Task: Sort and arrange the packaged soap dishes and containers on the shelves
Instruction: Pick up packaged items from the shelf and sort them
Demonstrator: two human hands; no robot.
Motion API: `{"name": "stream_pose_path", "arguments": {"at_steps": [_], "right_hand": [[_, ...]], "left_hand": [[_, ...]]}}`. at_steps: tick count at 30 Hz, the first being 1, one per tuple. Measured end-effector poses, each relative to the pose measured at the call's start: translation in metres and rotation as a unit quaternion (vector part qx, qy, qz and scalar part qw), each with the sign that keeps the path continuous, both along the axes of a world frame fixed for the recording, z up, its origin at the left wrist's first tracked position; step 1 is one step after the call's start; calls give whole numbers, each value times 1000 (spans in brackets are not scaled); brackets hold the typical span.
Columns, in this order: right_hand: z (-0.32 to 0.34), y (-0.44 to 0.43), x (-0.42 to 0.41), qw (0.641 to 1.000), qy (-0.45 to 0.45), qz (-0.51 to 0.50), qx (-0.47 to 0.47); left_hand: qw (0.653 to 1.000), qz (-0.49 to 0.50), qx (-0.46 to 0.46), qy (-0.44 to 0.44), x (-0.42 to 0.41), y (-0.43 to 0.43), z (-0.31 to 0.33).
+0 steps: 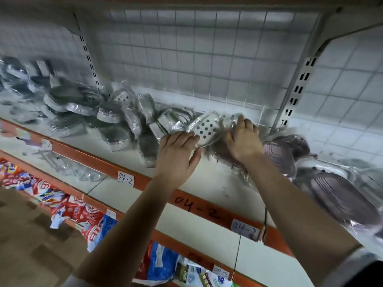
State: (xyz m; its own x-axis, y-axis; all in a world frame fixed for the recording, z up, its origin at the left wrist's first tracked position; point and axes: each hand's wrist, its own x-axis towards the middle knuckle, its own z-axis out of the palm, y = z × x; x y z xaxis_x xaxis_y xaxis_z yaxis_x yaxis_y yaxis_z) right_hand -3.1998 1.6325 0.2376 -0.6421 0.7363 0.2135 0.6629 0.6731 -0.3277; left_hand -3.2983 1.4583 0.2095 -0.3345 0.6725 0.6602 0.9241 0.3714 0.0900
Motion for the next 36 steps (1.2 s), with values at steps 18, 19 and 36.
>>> {"name": "stream_pose_path", "arguments": {"at_steps": [18, 19, 36], "right_hand": [[-11, 3, -29, 980, 149, -129, 8], [-12, -1, -29, 980, 150, -129, 17], [-12, -118, 0, 955, 228, -140, 127]], "left_hand": [[995, -16, -91, -29, -101, 30, 12], [994, -20, -102, -40, -104, 32, 12], [958, -216, 187, 29, -103, -16, 16]]}}
